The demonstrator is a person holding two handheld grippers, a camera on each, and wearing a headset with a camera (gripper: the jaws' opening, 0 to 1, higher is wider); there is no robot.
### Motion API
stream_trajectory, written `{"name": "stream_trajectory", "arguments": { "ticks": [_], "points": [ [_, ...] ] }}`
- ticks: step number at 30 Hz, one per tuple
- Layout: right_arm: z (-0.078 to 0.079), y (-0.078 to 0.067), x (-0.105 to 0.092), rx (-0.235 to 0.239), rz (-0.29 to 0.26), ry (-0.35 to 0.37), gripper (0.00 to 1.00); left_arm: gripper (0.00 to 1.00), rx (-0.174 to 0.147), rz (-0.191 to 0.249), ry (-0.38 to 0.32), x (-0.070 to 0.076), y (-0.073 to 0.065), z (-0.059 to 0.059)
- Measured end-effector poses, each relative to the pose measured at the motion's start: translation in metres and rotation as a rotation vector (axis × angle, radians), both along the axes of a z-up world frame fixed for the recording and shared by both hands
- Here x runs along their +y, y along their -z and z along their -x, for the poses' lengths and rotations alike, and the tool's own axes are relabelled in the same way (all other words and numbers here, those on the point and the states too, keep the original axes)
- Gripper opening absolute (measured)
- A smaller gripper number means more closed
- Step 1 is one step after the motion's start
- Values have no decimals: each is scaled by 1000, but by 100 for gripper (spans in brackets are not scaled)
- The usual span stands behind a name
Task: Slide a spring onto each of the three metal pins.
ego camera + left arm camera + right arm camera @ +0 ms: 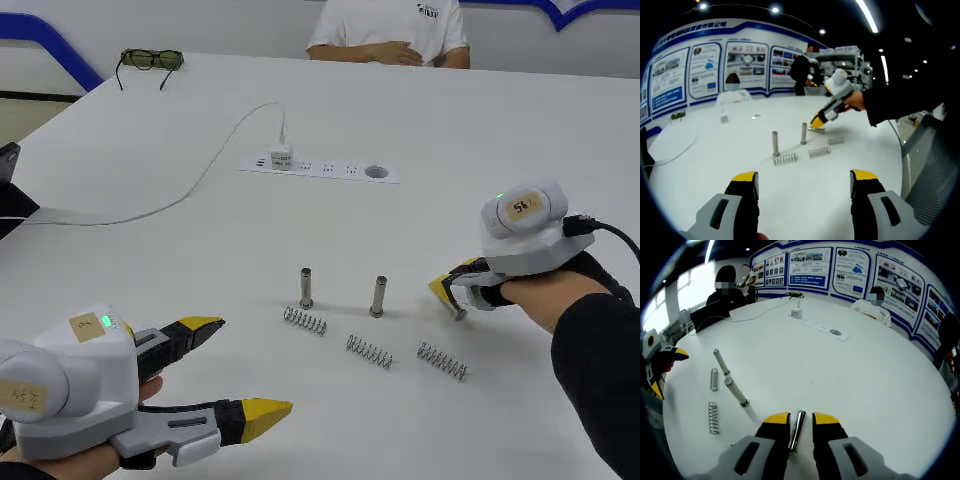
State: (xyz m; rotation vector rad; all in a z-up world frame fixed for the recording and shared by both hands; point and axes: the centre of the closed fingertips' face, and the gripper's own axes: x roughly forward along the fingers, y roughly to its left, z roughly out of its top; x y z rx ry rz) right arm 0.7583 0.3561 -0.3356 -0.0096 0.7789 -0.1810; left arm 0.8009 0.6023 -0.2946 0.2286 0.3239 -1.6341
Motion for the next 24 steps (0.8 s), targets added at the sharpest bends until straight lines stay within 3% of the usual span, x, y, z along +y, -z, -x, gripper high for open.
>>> {"name": "stream_trajectory", "arguments": {
  "ticks": [10, 24],
  "points": [
    [-5, 14, -1, 21, -21, 25, 14, 75, 12, -2, -3, 1, 5, -1],
    [-4, 14, -3, 25, -63, 67, 9, 75, 23, 6, -5, -2, 8, -4]
  ]
}}
